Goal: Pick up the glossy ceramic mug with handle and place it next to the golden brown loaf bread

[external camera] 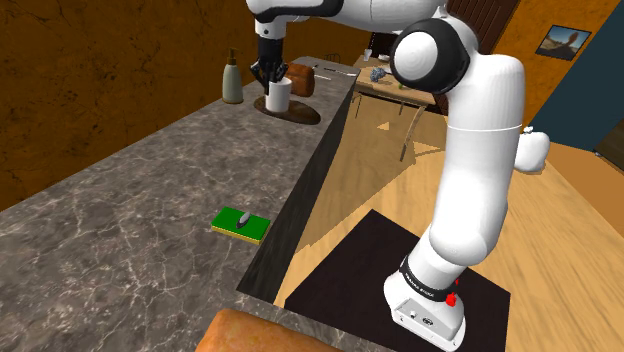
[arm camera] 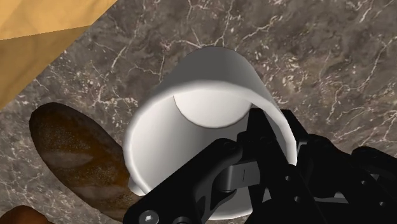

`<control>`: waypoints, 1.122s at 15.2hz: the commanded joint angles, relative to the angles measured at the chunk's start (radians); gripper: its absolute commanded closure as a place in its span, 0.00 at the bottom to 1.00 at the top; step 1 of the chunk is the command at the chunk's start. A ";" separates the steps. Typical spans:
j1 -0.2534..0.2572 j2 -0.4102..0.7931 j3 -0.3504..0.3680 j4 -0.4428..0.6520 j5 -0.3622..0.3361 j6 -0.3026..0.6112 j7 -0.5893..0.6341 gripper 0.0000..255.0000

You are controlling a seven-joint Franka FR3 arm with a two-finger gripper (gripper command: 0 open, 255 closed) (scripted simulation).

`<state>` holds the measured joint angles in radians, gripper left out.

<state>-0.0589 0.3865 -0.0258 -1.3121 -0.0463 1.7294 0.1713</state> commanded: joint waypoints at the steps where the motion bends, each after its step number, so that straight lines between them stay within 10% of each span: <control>1: 0.001 0.005 0.000 0.037 0.000 -0.032 0.000 1.00; 8: 0.001 0.033 0.000 0.175 0.001 -0.141 -0.006 1.00; 17: 0.067 -0.352 0.038 -0.359 -0.013 0.001 0.105 1.00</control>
<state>0.0009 0.0704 0.0066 -1.6299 -0.0588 1.7256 0.2627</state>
